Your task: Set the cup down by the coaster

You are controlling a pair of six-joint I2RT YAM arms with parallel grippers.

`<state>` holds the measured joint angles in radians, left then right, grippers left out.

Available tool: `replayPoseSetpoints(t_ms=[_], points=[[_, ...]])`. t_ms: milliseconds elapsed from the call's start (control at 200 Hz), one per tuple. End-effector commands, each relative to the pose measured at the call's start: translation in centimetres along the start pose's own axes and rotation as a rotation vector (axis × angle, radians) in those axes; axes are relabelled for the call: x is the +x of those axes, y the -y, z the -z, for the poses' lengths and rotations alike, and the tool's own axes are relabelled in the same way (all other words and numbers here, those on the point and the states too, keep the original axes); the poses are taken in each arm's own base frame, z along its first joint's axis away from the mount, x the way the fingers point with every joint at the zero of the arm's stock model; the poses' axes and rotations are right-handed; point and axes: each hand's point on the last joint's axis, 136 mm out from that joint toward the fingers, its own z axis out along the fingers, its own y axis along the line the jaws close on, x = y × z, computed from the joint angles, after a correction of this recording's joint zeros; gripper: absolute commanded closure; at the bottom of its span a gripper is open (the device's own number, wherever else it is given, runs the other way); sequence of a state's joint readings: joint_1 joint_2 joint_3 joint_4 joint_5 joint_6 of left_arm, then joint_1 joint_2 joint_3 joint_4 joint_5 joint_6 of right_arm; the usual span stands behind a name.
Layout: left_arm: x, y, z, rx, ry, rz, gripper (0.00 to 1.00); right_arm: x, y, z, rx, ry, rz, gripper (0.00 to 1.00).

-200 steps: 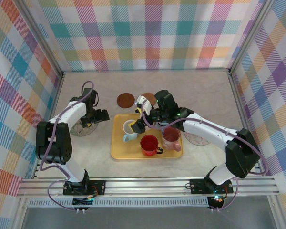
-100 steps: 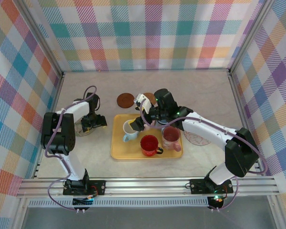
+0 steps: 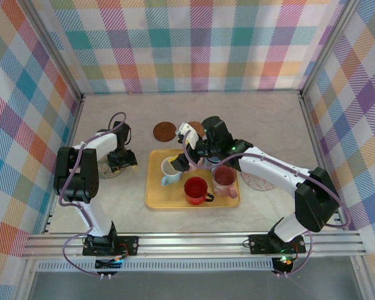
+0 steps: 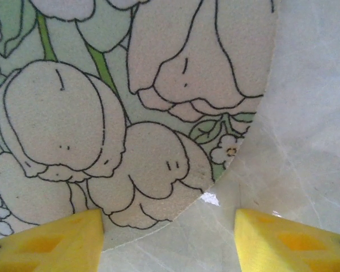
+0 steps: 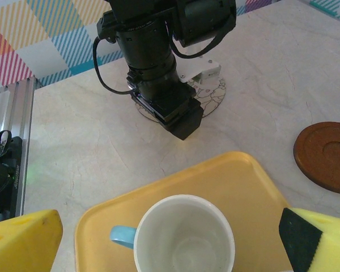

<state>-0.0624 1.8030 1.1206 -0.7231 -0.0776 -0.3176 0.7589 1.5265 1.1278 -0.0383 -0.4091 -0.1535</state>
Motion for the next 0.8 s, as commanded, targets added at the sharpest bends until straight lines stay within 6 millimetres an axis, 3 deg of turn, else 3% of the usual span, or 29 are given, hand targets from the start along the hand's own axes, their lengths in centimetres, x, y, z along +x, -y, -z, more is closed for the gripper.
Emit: replayPoseSetpoints(t_ms=[0, 215, 460, 530, 620, 795], points=[[1.3, -1.3, -1.8, -0.04, -0.049, 0.022, 0.45, -1.3, -0.2, 0.1, 0.0, 0.03, 0.055, 0.01], [0.9, -1.2, -1.6, -0.037, -0.033, 0.034, 0.65, -1.2, -0.1, 0.4, 0.015, 0.03, 0.052, 0.01], [0.5, -1.0, -1.5, -0.028, -0.019, 0.038, 0.73, -1.0, -0.1, 0.5, 0.023, 0.032, 0.041, 0.01], [0.3, -0.6, -1.4, -0.007, -0.014, 0.034, 0.72, -1.2, 0.0, 0.6, 0.029, 0.032, 0.042, 0.01], [-0.1, 0.2, -0.8, 0.04, 0.012, 0.031, 0.58, -1.2, 0.0, 0.6, 0.029, 0.034, 0.043, 0.01], [-1.8, 0.6, 1.8, 0.09, 0.125, 0.042, 0.49, -1.2, 0.0, 0.5, 0.024, 0.029, 0.035, 0.01]])
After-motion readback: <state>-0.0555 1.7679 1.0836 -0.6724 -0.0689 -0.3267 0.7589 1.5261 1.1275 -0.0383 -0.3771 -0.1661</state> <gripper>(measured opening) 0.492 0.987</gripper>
